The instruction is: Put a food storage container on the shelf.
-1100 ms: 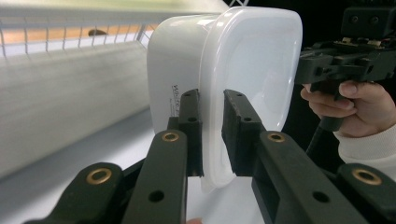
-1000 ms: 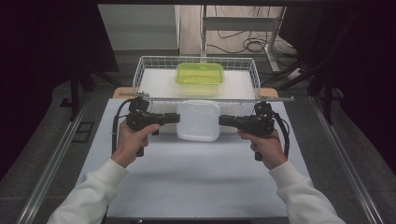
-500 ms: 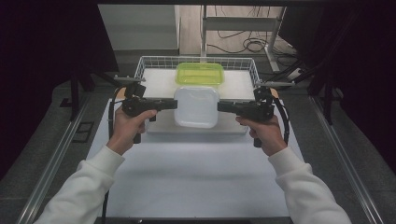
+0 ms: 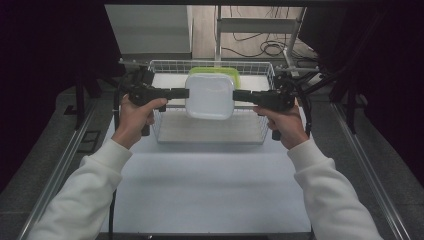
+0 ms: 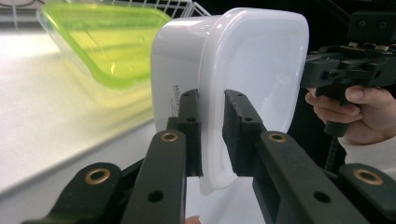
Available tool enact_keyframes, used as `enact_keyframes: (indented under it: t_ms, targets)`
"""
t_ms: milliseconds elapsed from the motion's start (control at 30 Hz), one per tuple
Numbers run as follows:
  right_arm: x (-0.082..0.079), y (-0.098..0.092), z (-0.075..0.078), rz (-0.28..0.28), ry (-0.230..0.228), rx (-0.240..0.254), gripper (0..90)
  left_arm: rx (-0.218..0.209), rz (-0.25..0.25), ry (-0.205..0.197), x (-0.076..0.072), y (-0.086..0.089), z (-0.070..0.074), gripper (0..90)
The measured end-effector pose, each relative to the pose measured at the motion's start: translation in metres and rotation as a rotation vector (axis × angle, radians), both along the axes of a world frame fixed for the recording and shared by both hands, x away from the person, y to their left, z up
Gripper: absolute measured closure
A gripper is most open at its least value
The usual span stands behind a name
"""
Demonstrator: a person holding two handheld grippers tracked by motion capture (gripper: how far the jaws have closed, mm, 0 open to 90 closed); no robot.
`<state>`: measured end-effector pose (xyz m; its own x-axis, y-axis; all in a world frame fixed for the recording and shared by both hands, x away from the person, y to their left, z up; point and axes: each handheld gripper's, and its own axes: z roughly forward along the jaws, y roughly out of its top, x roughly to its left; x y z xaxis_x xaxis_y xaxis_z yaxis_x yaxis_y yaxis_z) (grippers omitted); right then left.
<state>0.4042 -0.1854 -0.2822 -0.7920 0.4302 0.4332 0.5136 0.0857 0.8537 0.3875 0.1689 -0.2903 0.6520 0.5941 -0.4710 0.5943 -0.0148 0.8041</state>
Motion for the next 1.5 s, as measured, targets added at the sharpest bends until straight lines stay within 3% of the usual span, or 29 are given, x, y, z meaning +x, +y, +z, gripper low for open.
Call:
enact_keyframes:
  t_ms: [433, 767, 1000, 1267, 1500]
  targets:
    - [0.035, 0.001, 0.025, -0.018, -0.004, 0.017, 80.2, 0.010, 0.017, -0.003, 0.037, -0.001, 0.028, 77.6]
    - [0.054, 0.002, 0.033, -0.029, 0.001, 0.017, 80.0, 0.002, 0.026, 0.011, 0.056, -0.001, 0.036, 77.6]
    - [0.063, 0.003, 0.032, -0.035, 0.017, 0.016, 79.9, 0.009, 0.032, 0.022, 0.062, 0.000, 0.036, 77.7]
    - [0.076, 0.007, 0.028, -0.047, 0.057, -0.007, 79.6, 0.001, 0.036, 0.064, 0.072, 0.002, 0.029, 78.0]
    - [0.093, 0.006, 0.021, -0.067, 0.131, 0.010, 78.7, -0.057, 0.025, 0.109, 0.082, 0.005, 0.025, 79.1]
